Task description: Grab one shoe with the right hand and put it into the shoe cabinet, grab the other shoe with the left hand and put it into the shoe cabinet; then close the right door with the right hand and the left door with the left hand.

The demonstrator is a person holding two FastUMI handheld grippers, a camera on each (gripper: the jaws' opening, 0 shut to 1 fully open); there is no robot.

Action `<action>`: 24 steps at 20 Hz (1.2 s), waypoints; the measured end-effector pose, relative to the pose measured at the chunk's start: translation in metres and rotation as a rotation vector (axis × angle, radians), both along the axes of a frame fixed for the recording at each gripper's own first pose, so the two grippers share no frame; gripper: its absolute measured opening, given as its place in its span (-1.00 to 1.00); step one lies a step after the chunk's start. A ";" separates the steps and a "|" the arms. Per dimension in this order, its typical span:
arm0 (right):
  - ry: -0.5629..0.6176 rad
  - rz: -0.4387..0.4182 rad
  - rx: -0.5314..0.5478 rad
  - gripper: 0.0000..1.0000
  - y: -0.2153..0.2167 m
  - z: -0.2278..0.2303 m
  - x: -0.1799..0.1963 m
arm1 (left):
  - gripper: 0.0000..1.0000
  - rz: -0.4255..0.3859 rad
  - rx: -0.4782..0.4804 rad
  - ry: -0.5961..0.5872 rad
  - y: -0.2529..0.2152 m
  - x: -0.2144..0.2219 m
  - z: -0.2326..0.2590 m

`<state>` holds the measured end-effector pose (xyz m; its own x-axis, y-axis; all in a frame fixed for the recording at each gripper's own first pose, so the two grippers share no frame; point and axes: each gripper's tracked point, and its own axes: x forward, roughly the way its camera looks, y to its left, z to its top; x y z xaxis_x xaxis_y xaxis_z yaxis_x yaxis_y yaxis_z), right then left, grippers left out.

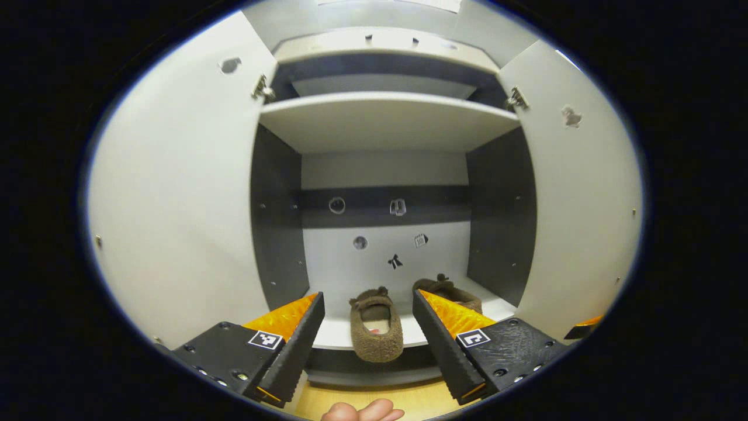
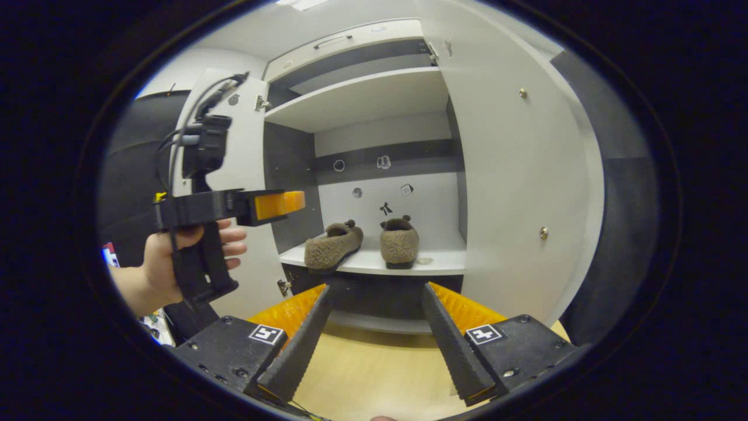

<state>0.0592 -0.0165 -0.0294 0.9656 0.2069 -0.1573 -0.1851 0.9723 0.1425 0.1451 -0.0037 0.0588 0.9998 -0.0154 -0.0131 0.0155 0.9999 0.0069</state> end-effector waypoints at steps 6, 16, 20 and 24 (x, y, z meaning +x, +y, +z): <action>-0.064 -0.079 -0.040 0.96 -0.021 0.026 -0.029 | 0.84 -0.002 0.063 -0.073 0.010 -0.097 0.011; -0.105 -0.341 -0.263 1.00 -0.190 0.090 -0.100 | 0.85 -0.147 -0.012 -0.067 -0.016 -0.125 -0.004; -0.095 -0.291 -0.084 0.99 -0.206 0.097 -0.064 | 0.84 -0.156 -0.034 -0.023 -0.039 -0.118 -0.004; -0.098 -0.207 -0.076 0.99 -0.199 0.089 -0.043 | 0.84 -0.073 -0.041 0.030 -0.037 -0.108 -0.007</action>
<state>0.0158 -0.2152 0.0595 0.9977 -0.0062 -0.0679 0.0102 0.9982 0.0588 0.0373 -0.0404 0.0520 0.9951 -0.0896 -0.0414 0.0881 0.9955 -0.0361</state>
